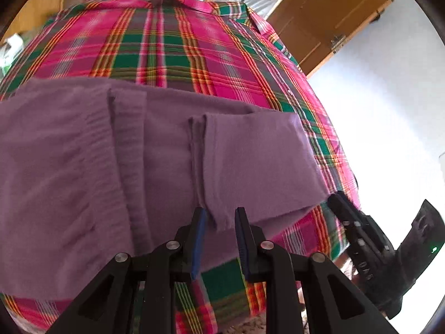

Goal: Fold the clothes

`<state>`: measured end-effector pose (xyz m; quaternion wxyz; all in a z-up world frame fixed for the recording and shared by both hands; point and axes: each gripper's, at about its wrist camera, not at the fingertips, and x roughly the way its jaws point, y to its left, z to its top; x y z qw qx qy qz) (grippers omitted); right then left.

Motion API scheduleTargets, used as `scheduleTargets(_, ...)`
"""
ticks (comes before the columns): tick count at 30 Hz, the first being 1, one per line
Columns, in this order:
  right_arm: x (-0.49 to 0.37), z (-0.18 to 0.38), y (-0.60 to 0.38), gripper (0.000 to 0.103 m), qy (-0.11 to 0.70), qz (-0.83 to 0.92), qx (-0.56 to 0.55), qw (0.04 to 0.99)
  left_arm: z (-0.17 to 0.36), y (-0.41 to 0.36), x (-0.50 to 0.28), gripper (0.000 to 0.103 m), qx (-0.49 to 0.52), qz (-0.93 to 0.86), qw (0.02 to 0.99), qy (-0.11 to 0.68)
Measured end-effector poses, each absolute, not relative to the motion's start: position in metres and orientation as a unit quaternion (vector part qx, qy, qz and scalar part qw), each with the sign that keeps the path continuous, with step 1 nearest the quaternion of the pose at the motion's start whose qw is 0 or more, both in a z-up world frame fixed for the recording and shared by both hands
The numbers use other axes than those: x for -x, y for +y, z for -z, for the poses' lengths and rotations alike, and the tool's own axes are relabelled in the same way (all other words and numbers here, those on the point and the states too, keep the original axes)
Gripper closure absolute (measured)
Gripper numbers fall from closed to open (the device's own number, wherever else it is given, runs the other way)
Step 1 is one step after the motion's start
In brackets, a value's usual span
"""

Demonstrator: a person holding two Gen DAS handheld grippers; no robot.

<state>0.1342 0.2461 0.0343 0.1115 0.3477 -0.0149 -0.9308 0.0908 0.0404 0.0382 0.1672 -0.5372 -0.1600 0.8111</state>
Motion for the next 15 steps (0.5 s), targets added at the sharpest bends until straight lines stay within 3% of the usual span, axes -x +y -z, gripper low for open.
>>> scheduleTargets(15,-0.117,-0.013,0.156,0.081,0.067,0.911,-0.365,0.182,-0.054,-0.033,-0.118,0.081,0.494,-0.829,0.132,-0.226)
